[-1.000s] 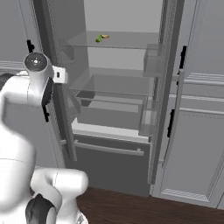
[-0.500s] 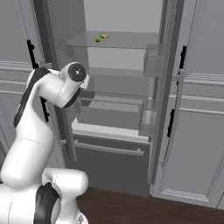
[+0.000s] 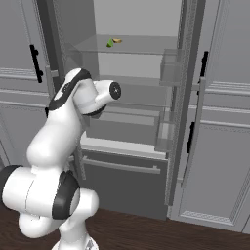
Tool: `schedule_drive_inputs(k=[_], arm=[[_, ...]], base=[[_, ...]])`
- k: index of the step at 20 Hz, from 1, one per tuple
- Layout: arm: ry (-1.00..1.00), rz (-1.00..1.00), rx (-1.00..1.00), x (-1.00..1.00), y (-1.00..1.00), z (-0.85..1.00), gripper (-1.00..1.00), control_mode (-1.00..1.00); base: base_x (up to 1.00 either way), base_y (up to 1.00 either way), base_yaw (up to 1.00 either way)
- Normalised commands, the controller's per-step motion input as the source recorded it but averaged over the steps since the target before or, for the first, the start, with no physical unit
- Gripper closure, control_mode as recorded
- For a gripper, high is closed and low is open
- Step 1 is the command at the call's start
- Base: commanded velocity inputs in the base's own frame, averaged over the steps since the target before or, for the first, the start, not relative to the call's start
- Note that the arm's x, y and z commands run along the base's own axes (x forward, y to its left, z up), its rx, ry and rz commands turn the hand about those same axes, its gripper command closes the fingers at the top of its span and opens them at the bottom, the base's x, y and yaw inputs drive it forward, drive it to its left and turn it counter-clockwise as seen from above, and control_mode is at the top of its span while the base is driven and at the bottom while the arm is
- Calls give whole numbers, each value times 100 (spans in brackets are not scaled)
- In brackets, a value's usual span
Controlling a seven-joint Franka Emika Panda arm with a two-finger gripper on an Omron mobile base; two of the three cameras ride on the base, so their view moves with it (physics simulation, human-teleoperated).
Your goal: Grab a lemon wedge from the fridge and one ice cube from the ice bowl, and put them in the glass of lemonade.
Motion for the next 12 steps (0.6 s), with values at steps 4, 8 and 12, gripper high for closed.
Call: schedule_drive_inputs(k=[4, 8, 12], arm=[[0, 46, 8, 30, 0, -16, -100, -100], [0, 35, 0, 17, 9, 0, -100, -100], [0, 13, 0, 45, 21, 0, -100, -100]], base=[[0, 0, 0], [0, 0, 0], [0, 0, 0]])
